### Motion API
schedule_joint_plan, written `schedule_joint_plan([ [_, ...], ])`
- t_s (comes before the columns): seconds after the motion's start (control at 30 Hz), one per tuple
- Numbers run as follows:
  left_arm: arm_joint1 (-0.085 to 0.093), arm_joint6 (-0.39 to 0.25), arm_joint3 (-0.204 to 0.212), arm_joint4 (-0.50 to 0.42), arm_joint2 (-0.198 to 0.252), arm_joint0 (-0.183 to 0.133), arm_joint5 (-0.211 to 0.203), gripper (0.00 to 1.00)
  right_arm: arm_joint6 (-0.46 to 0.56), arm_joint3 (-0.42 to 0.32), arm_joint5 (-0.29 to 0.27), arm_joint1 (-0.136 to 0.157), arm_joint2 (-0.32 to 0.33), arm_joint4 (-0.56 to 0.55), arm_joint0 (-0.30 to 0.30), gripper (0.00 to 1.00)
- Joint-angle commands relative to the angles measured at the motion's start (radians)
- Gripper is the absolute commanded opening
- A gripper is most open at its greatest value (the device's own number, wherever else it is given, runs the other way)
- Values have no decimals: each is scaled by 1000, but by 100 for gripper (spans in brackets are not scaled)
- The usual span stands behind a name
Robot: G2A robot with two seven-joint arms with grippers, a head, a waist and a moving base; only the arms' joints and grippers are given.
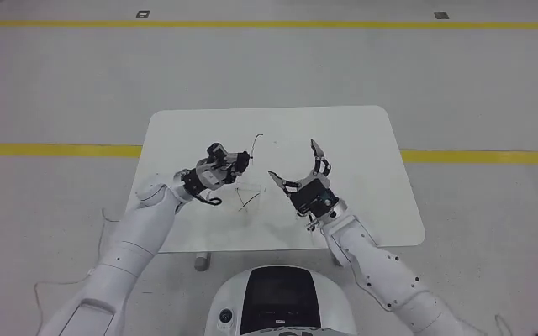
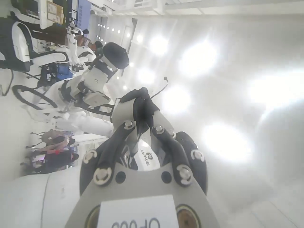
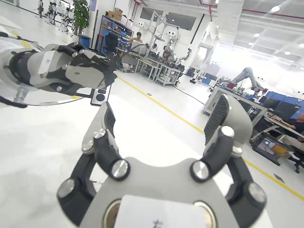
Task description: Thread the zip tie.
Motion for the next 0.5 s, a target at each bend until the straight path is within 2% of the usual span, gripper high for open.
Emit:
schedule_joint_plan([
  [0.0, 0, 0, 0, 0, 0, 1, 0, 0, 1, -1, -6, -1, 5, 0, -4, 100],
  [0.17, -5, 50, -15, -67, 1, 15, 36, 0, -19, 10, 9, 2, -16, 0, 13, 100],
  [0.3, -11, 50, -12, -143, 5, 19, 81, 0, -48, 33, 52, 9, -67, 0, 41, 100],
  [0.47, -17, 46, -2, -184, 13, 15, 102, 0, -54, 56, 85, 14, -128, 0, 76, 100],
])
